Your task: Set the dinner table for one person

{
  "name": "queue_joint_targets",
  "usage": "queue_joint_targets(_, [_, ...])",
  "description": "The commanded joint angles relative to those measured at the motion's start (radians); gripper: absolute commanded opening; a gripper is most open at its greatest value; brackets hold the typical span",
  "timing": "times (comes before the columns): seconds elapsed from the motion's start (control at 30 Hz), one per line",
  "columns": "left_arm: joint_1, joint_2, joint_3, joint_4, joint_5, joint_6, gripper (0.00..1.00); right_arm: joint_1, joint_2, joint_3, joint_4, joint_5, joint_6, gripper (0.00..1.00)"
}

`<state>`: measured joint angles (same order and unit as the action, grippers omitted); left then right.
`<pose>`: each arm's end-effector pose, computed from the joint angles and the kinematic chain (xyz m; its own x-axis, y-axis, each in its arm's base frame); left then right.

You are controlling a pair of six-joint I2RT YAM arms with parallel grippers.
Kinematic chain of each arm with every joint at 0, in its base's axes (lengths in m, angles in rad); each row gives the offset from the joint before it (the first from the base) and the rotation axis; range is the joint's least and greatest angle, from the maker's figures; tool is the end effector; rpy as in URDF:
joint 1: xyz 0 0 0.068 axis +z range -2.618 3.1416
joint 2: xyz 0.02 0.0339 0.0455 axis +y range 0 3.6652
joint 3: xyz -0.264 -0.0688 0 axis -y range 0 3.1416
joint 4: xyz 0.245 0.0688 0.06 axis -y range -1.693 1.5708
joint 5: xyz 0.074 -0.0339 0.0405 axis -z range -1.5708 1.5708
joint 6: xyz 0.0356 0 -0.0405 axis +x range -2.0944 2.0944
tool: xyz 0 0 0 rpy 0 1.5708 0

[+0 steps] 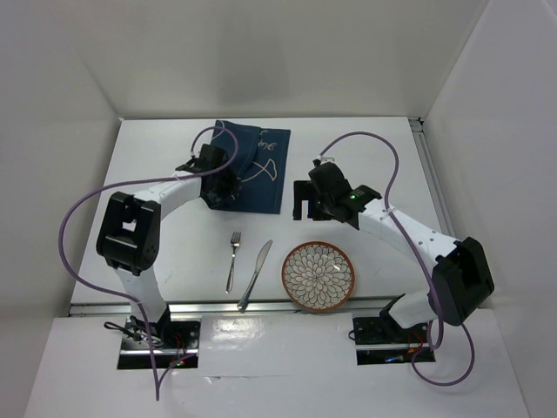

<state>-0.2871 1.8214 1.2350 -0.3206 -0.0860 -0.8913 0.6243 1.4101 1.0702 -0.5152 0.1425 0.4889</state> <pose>0.3751 -0.1076 0.1974 -0.6547 -0.6148 -0.4398 -0.4422 0.7834 -0.4368 0.2467 0.1715 0.2665 -0.7768 0.0134 -0.6296 -0.1565 0.9643 0.2135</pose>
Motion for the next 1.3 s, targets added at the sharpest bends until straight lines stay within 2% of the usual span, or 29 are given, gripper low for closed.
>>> queue_joint_targets(0.0, [-0.003, 0.048, 0.072, 0.018, -0.024, 0.008, 0.79, 0.008, -0.02, -0.004, -0.006, 0.016, 0.0, 0.99])
queue_joint_targets(0.07, [-0.003, 0.073, 0.09, 0.018, -0.024, 0.026, 0.75, 0.008, -0.02, -0.004, -0.006, 0.006, 0.0, 0.99])
queue_joint_targets(0.1, [-0.003, 0.082, 0.119, 0.006, -0.035, 0.026, 0.69, 0.008, -0.02, -0.004, -0.006, 0.006, 0.0, 0.99])
queue_joint_targets(0.17, [-0.003, 0.094, 0.147, -0.026, -0.035, 0.035, 0.62, 0.008, -0.02, -0.004, -0.006, 0.006, 0.0, 0.99])
queue_joint_targets(0.2, [-0.003, 0.095, 0.156, -0.026, -0.035, 0.044, 0.49, 0.008, -0.02, -0.013, -0.006, 0.006, 0.0, 0.99])
queue_joint_targets(0.3, [-0.003, 0.084, 0.167, -0.026, -0.044, 0.064, 0.33, 0.008, -0.02, -0.013, -0.006, -0.004, 0.0, 0.99])
queue_joint_targets(0.33, [-0.003, 0.084, 0.167, -0.026, -0.044, 0.077, 0.15, 0.008, -0.01, -0.013, 0.004, -0.015, 0.0, 0.99])
queue_joint_targets(0.4, [-0.003, 0.084, 0.205, -0.05, -0.044, 0.089, 0.0, 0.008, 0.001, -0.004, 0.004, -0.027, 0.0, 0.99])
queue_joint_targets(0.6, [-0.003, 0.032, 0.297, -0.101, -0.023, 0.117, 0.0, 0.008, 0.131, 0.082, 0.059, -0.063, 0.02, 0.99])
queue_joint_targets(0.73, [0.074, -0.062, 0.285, -0.1, 0.067, 0.066, 0.0, 0.008, 0.269, 0.21, 0.06, -0.06, 0.08, 0.99])
queue_joint_targets(0.83, [0.187, -0.167, 0.184, -0.043, 0.194, -0.007, 0.0, 0.008, 0.361, 0.263, 0.06, -0.032, 0.146, 0.99])
queue_joint_targets(0.87, [0.263, -0.195, 0.146, 0.006, 0.227, -0.033, 0.0, 0.008, 0.407, 0.273, 0.07, -0.032, 0.16, 0.99])
queue_joint_targets(0.93, [0.342, -0.275, 0.017, 0.066, 0.305, -0.11, 0.0, -0.001, 0.45, 0.297, 0.07, -0.02, 0.195, 0.96])
queue_joint_targets(0.97, [0.417, -0.299, -0.03, 0.099, 0.321, -0.133, 0.0, -0.001, 0.486, 0.31, 0.084, -0.02, 0.195, 0.92])
queue_joint_targets(1.0, [0.449, -0.319, -0.076, 0.164, 0.337, -0.153, 0.04, -0.001, 0.503, 0.31, 0.084, -0.02, 0.214, 0.88])
queue_joint_targets(1.03, [0.479, -0.335, -0.147, 0.188, 0.365, -0.164, 0.19, -0.014, 0.518, 0.319, 0.096, -0.044, 0.226, 0.85])
queue_joint_targets(1.07, [0.521, -0.344, -0.167, 0.198, 0.379, -0.164, 0.37, -0.014, 0.547, 0.335, 0.096, -0.044, 0.226, 0.85])
queue_joint_targets(1.1, [0.537, -0.344, -0.167, 0.198, 0.391, -0.164, 0.68, -0.014, 0.559, 0.344, 0.107, -0.055, 0.226, 0.85])
queue_joint_targets(1.17, [0.546, -0.332, -0.158, 0.138, 0.4, -0.126, 0.88, -0.014, 0.584, 0.355, 0.124, -0.084, 0.24, 0.85])
queue_joint_targets(1.23, [0.546, -0.32, -0.141, 0.109, 0.4, -0.097, 1.0, -0.014, 0.619, 0.364, 0.148, -0.115, 0.249, 0.85])
queue_joint_targets(1.27, [0.546, -0.32, -0.125, 0.083, 0.391, -0.074, 1.0, -0.014, 0.63, 0.376, 0.149, -0.138, 0.258, 0.83])
